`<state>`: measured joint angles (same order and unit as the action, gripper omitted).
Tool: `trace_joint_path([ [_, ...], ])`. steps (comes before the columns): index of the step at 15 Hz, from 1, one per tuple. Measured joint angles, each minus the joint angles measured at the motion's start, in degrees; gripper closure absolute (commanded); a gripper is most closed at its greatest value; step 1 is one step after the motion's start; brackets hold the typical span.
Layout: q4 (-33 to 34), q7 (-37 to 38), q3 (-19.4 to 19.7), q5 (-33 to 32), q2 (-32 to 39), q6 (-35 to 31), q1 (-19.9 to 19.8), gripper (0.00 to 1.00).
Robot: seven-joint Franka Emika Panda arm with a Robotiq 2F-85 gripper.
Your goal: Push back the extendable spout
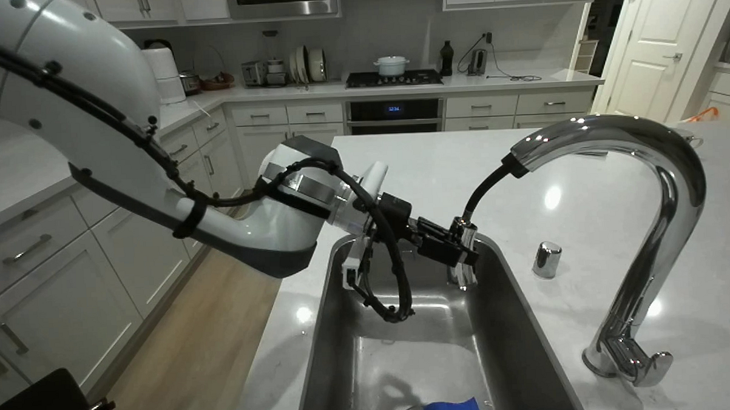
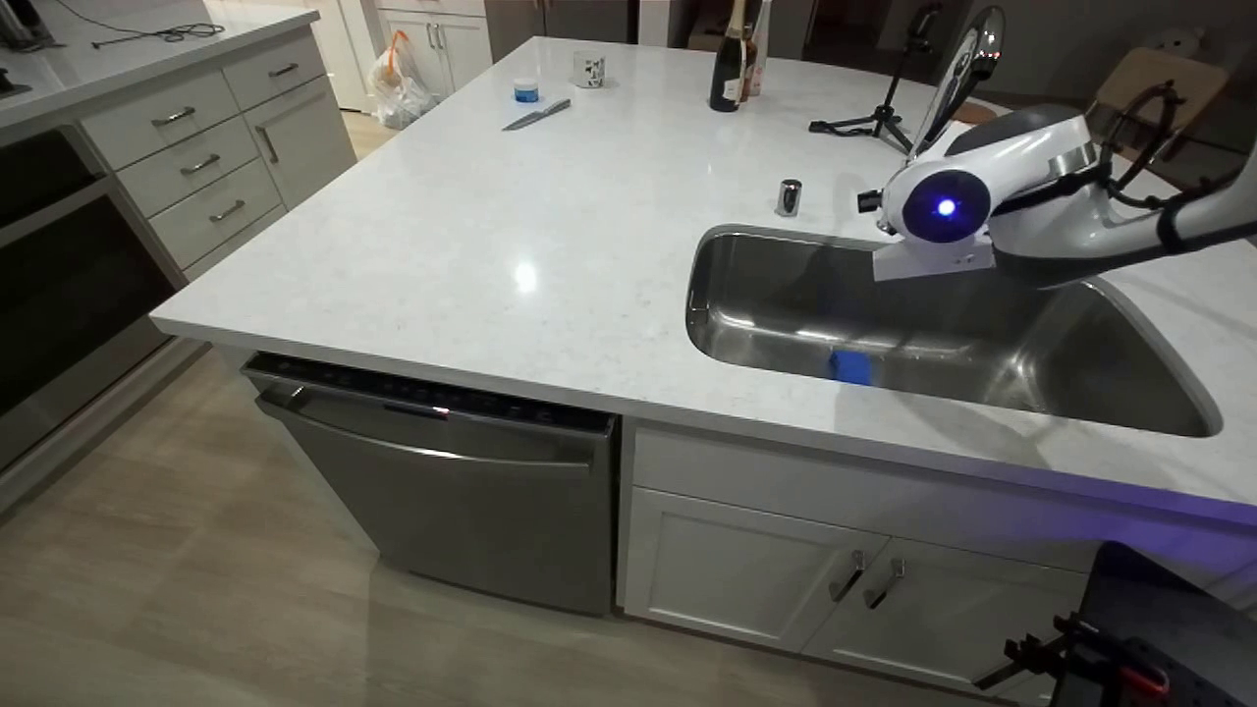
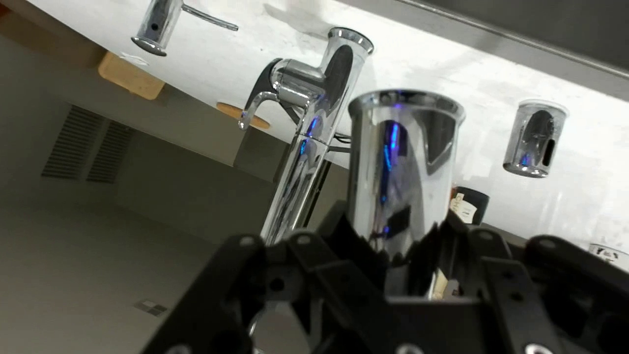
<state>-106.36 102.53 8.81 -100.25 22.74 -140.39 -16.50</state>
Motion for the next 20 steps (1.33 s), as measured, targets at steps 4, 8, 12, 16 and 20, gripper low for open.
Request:
trace_joint_path([
  [4, -2.91, -5.46, 0.09, 5.63, -4.16, -5.83, -0.44, 0.83],
  [8, -5.77, -13.21, 1.09, 12.64, -7.96, -11.2, -1.27, 0.83],
  [12, -7.23, -22.55, 2.98, 20.77, -10.2, -15.37, -2.09, 0.83],
  [16, -7.42, -33.06, 3.6, 28.83, -10.9, -18.67, -3.9, 0.83],
  [20, -7.43, -46.87, 3.49, 38.05, -11.06, -23.01, -6.08, 0.83],
])
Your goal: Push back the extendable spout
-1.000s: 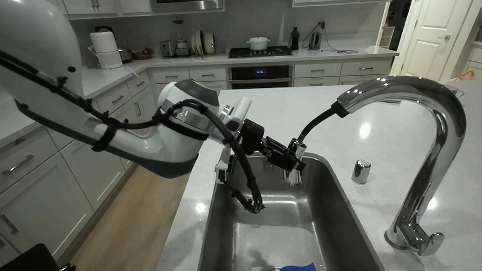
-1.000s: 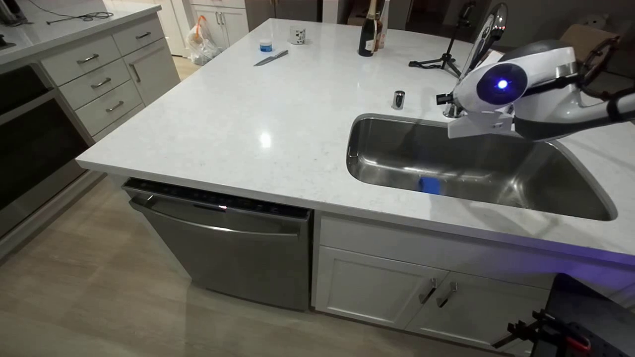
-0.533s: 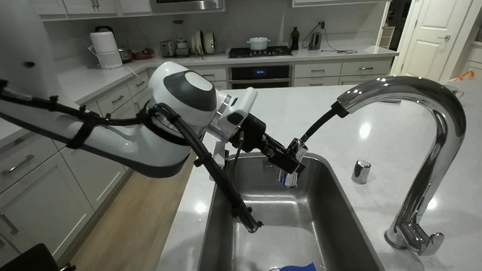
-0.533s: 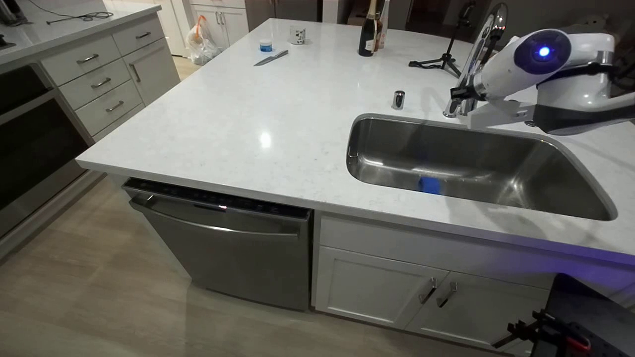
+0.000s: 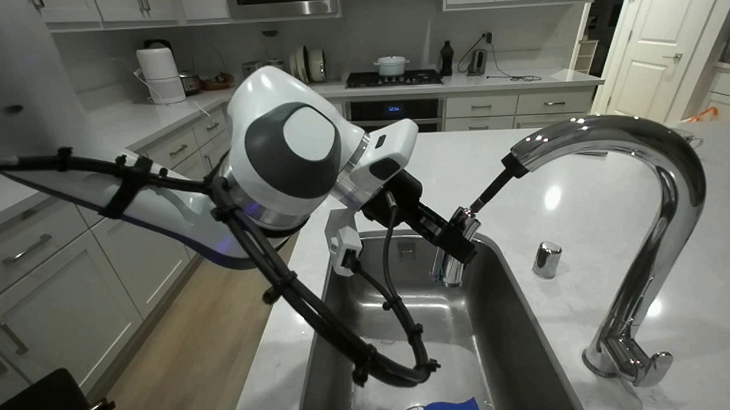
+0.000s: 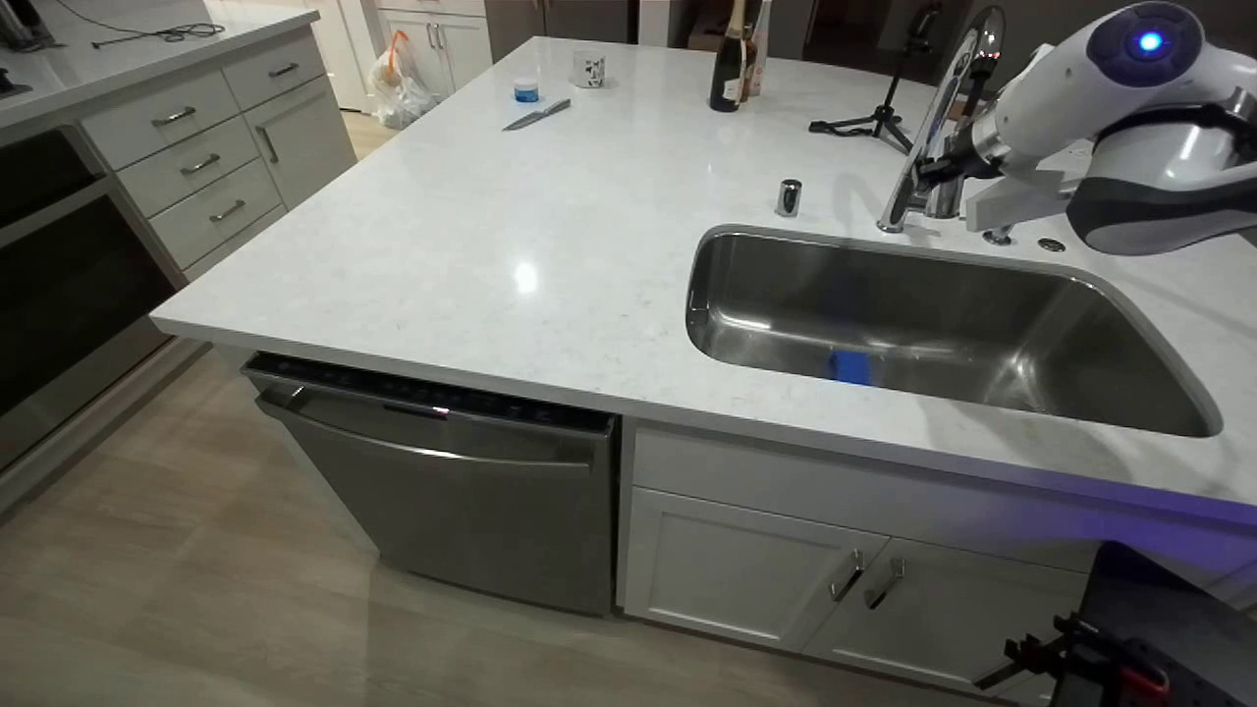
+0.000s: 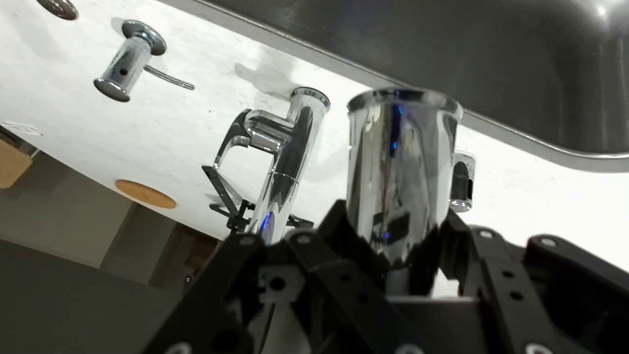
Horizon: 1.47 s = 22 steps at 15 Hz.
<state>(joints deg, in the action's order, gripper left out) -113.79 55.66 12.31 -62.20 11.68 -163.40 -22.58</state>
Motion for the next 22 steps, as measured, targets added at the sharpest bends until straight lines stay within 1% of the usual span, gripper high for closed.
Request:
trace_joint_path([
  [3, 0.0, -10.33, -0.66, 7.17, 0.08, -2.91, -1.81, 0.83],
  [5, 0.2, -14.72, -0.99, 9.83, 0.29, -4.44, -2.75, 0.83],
  [12, 3.6, -17.76, -1.07, 10.23, 3.37, -8.49, -4.14, 0.83],
  [14, 4.16, -20.31, -1.98, 12.21, 4.15, -8.98, -4.84, 0.83],
  [17, 4.51, -24.78, -4.42, 16.69, 4.5, -9.09, -6.49, 0.83],
  [18, 4.5, -26.62, -5.55, 18.72, 4.51, -9.08, -7.31, 0.83],
  [19, 4.4, -30.07, -5.55, 22.85, 4.53, -9.08, -7.01, 0.83],
  [22, 4.35, -43.59, -4.78, 38.16, 4.57, -8.79, -4.65, 0.83],
])
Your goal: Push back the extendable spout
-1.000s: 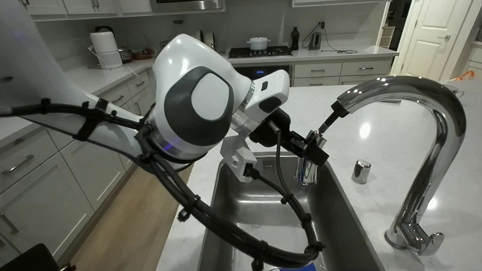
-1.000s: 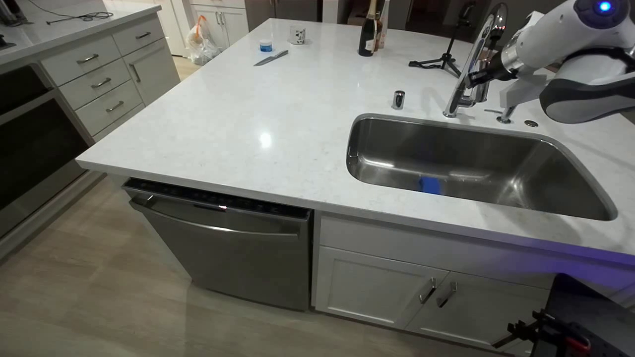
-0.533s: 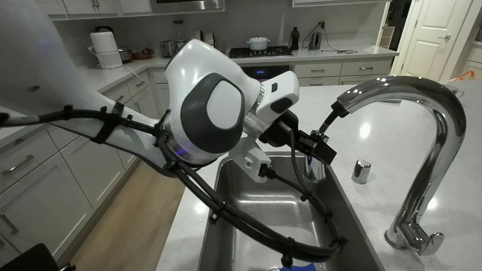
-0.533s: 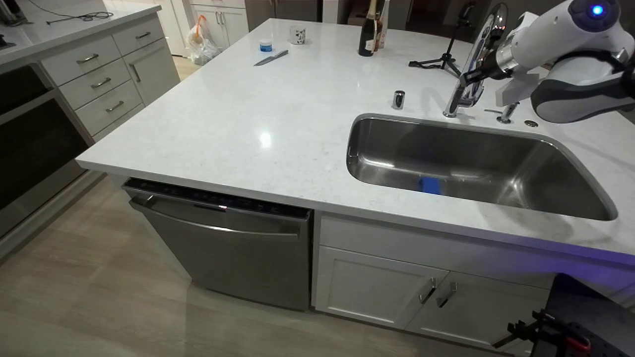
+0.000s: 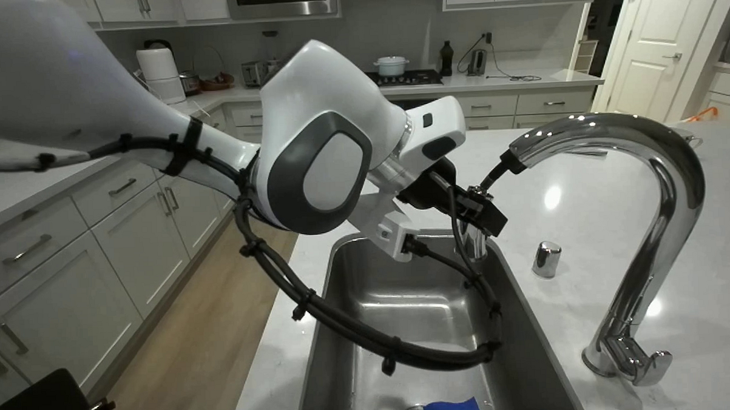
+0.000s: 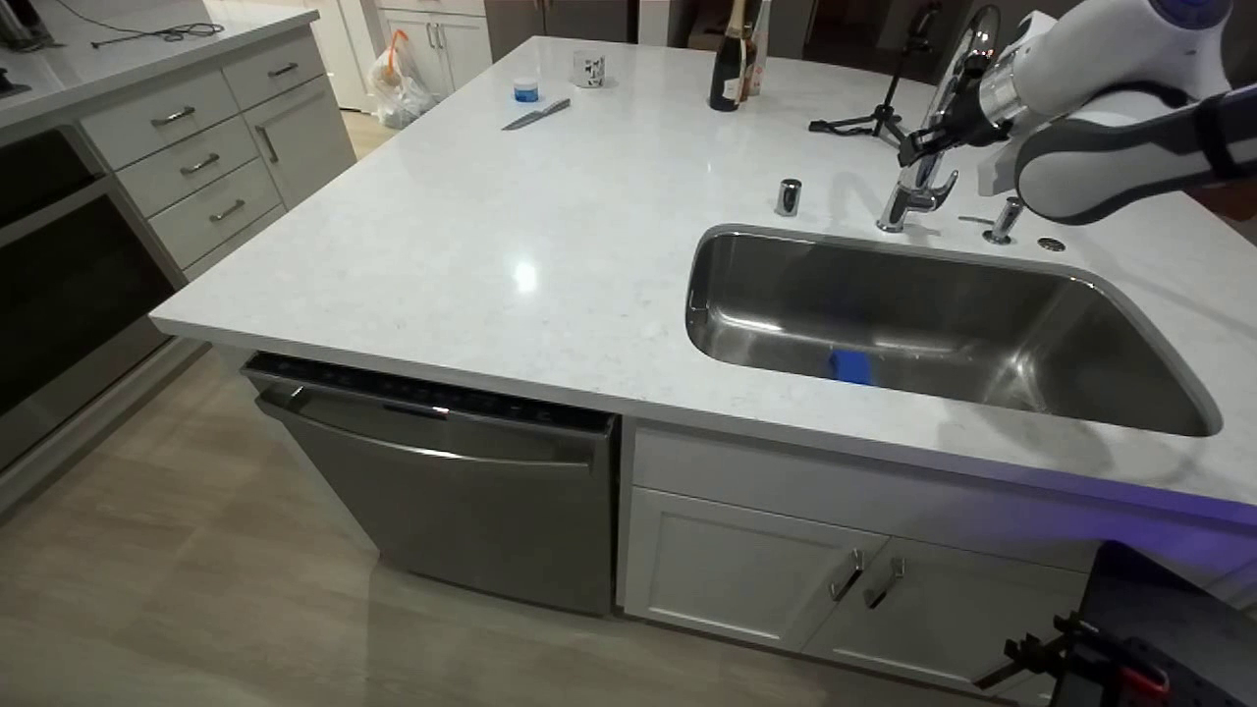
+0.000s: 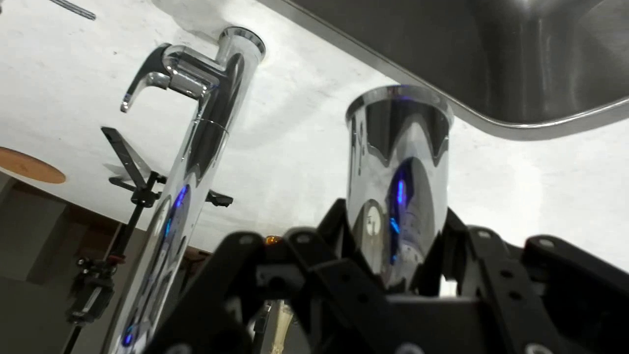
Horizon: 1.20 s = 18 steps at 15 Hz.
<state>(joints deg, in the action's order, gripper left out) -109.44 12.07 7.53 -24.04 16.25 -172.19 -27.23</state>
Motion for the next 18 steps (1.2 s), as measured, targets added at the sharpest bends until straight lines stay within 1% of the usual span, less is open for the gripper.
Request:
trace_joint_path([
  [2, 0.75, -4.35, -2.52, 4.28, -0.03, 0.95, -1.46, 0.83],
  [5, 2.34, -8.06, -5.37, 7.62, -0.07, 2.61, -3.92, 0.83],
  [7, 3.2, -11.87, -3.61, 11.85, -0.1, 2.97, -2.52, 0.83],
  [9, 4.01, -13.47, -2.91, 13.38, -0.19, 3.91, -2.14, 0.83],
  [11, 4.81, -15.61, -0.91, 15.63, -0.24, 4.42, -0.52, 0.83],
  [14, 5.42, -16.57, 1.16, 16.85, -0.27, 5.23, 1.3, 0.83],
  [18, 5.64, -16.64, 2.31, 17.34, -0.32, 6.05, 2.45, 0.83],
])
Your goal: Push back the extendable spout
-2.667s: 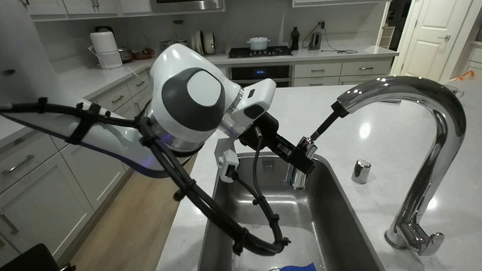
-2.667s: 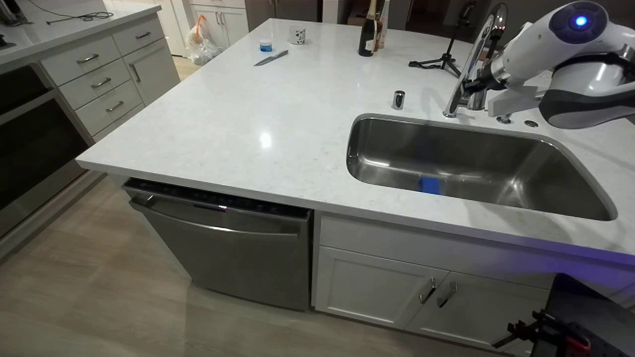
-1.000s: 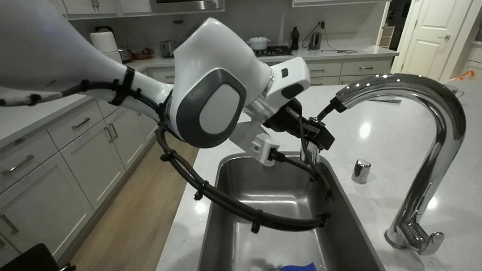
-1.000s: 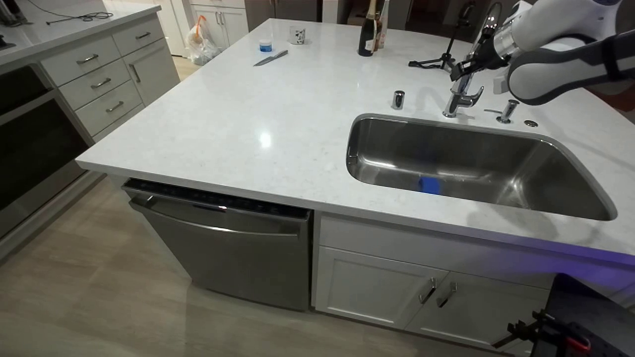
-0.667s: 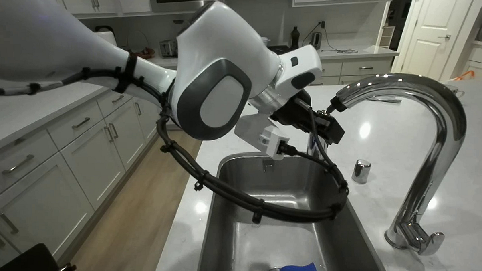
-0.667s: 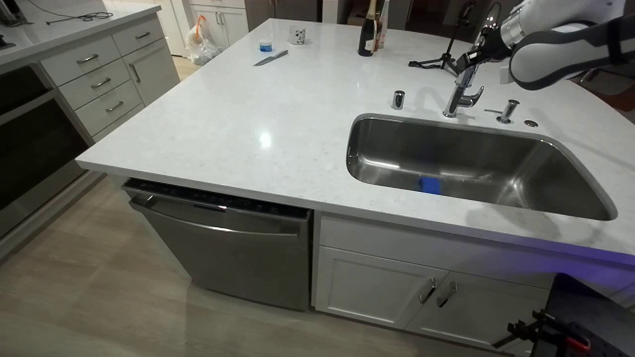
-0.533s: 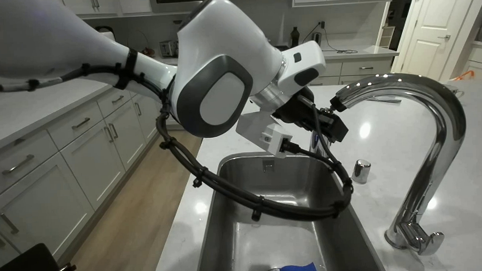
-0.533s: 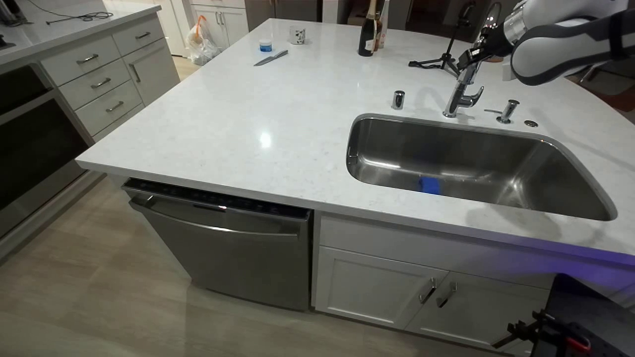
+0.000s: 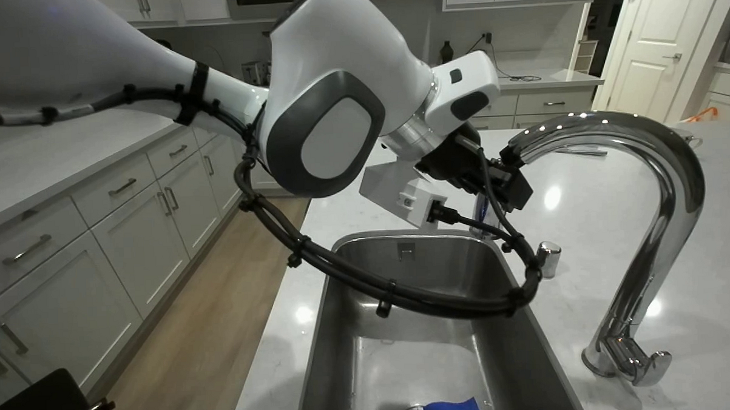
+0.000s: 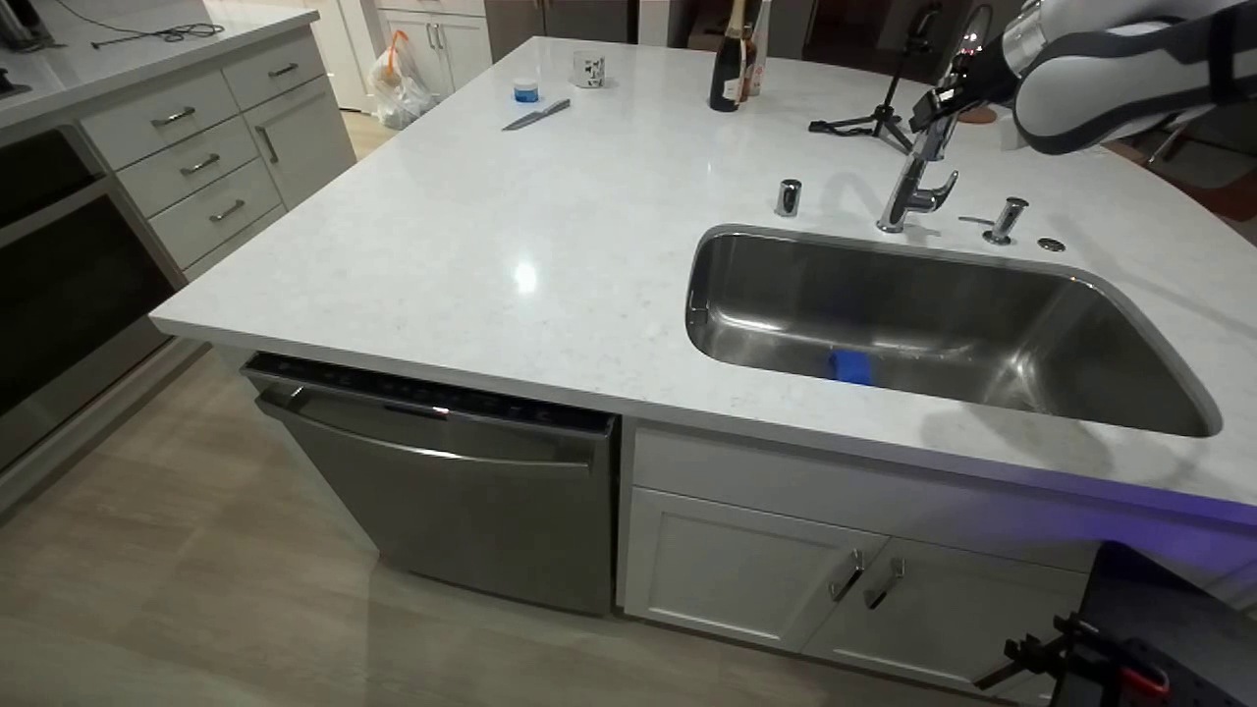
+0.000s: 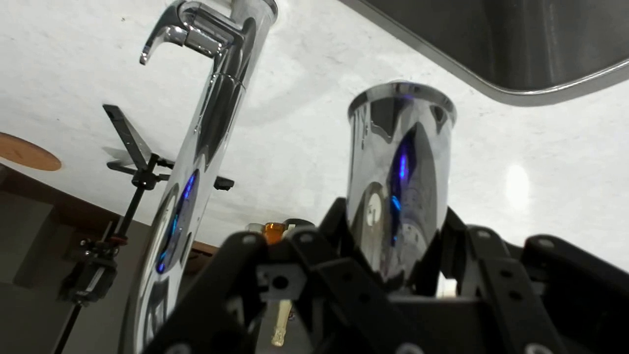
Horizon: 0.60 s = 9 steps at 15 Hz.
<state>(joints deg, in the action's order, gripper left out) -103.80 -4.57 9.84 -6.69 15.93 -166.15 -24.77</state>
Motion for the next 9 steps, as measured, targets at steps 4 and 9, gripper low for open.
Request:
trace_joint_path([
  [4, 1.41, -2.96, -2.34, 3.97, -0.68, 4.94, -1.74, 0.83],
  [9, 3.07, -7.1, -2.61, 11.19, -1.95, 11.83, -1.94, 0.83],
])
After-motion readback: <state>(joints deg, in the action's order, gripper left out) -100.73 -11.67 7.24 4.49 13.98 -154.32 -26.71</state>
